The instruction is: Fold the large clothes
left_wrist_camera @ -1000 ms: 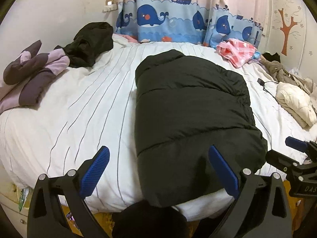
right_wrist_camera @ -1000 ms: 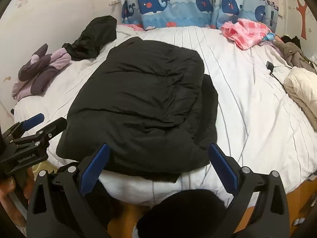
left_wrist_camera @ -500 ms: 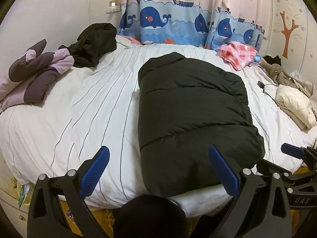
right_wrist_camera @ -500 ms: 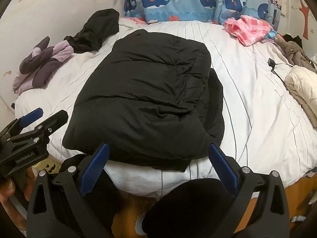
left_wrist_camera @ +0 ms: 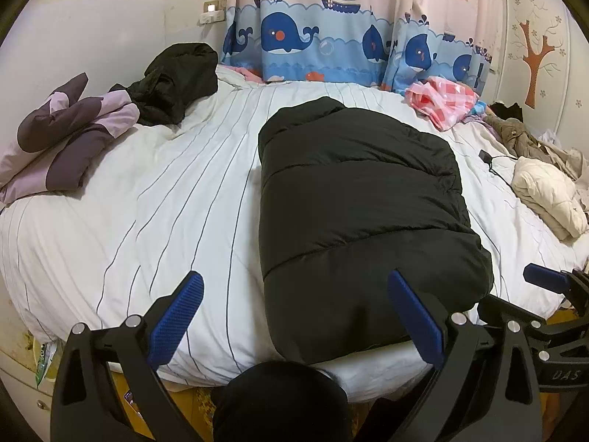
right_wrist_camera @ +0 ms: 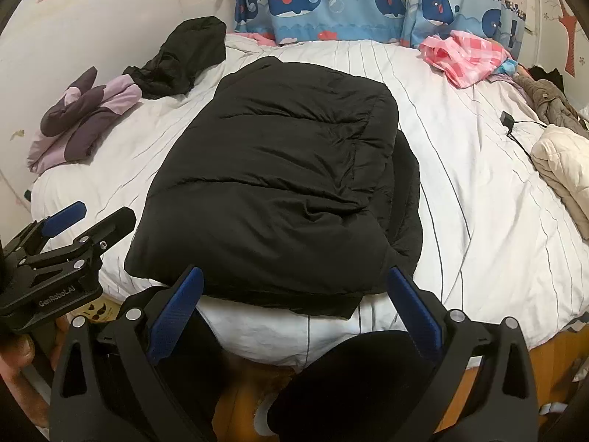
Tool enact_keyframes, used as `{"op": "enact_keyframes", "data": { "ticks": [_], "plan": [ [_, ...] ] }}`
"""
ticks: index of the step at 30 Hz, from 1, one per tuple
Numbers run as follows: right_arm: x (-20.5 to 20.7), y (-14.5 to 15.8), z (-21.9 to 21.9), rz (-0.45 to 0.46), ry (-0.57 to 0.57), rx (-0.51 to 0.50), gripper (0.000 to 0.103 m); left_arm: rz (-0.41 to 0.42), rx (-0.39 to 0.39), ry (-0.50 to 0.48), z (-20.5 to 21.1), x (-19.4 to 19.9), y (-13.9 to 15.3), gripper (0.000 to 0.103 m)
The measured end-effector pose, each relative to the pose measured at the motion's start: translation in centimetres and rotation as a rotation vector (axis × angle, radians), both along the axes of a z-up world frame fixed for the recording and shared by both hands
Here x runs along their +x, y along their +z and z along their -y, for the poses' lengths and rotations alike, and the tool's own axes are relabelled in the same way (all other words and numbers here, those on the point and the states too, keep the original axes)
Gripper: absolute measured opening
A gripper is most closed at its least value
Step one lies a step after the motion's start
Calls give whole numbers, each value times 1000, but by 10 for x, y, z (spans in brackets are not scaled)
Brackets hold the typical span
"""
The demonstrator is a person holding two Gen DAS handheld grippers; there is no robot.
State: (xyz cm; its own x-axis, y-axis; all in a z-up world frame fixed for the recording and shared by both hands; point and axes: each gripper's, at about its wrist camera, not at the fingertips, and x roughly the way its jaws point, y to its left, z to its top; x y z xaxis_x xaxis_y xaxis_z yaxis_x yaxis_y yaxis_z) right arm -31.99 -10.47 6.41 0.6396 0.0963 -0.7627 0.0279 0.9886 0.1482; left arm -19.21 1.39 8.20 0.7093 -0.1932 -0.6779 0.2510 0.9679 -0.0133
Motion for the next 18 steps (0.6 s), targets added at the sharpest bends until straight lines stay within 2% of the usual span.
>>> {"op": "enact_keyframes", "data": {
  "ticks": [18],
  "plan": [
    [0, 0, -1, -3, 0, 0, 96, -9, 27, 20, -3, -1, -1, 96]
  ]
}}
